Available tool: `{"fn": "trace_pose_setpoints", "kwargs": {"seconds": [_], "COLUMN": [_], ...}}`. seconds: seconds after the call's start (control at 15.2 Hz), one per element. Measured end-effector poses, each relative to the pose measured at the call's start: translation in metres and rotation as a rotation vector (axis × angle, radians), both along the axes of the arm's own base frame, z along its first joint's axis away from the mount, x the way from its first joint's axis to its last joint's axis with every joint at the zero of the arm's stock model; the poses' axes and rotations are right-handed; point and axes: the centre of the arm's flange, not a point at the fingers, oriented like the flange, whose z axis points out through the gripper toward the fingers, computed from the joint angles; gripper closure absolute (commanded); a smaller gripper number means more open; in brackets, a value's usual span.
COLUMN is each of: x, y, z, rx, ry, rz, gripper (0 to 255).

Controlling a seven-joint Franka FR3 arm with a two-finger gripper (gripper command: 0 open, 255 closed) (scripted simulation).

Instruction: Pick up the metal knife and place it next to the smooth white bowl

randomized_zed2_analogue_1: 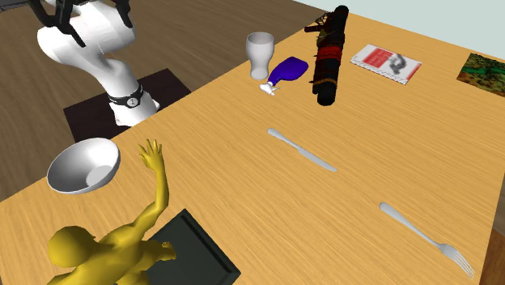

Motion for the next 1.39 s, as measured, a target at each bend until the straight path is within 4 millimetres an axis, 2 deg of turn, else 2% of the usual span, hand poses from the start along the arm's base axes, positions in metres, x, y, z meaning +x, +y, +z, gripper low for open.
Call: {"fn": "trace_pose_setpoints", "kwargs": {"seconds": [0.13, 0.2, 0.99, 1.39], "x": [0.004, 0.009, 0.108, 0.156], "y": [0.003, 0.011, 0.1, 0.151], "z": [-0.003, -0.009, -0.087, -0.128], "rx": [-0.001, -0.002, -0.018, -0.025], "ry": [0.0, 0.0, -0.008, -0.013], "rz": [0.001, 0.002, 0.019, 0.028], "gripper": [0, 0, 0, 0]}}
